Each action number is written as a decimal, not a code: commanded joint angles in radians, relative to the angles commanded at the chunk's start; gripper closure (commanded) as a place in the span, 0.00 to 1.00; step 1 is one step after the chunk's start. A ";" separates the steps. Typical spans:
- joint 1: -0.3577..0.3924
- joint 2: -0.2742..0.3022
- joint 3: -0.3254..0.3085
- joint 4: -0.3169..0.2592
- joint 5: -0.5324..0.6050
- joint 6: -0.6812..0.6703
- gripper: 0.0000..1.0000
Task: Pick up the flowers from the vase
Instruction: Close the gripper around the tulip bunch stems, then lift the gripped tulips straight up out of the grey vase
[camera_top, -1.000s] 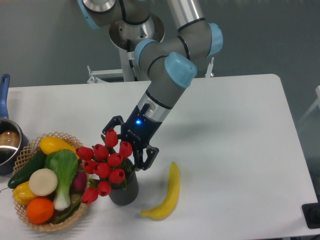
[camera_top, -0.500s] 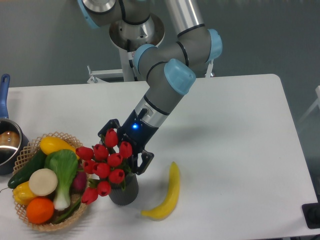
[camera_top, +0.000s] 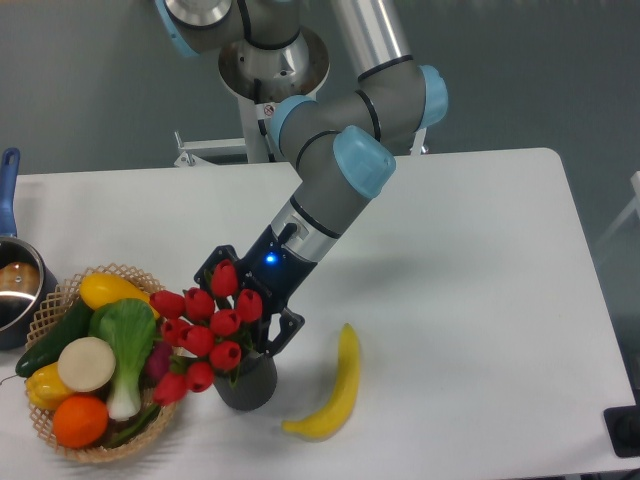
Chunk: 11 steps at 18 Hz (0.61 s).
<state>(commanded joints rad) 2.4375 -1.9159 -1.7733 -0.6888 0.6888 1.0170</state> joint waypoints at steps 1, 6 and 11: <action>0.000 0.000 0.000 0.000 0.000 0.000 0.40; 0.002 0.003 -0.002 0.000 -0.003 0.000 0.47; 0.003 0.008 0.000 0.000 -0.003 0.000 0.48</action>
<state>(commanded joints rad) 2.4405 -1.9083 -1.7733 -0.6888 0.6857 1.0170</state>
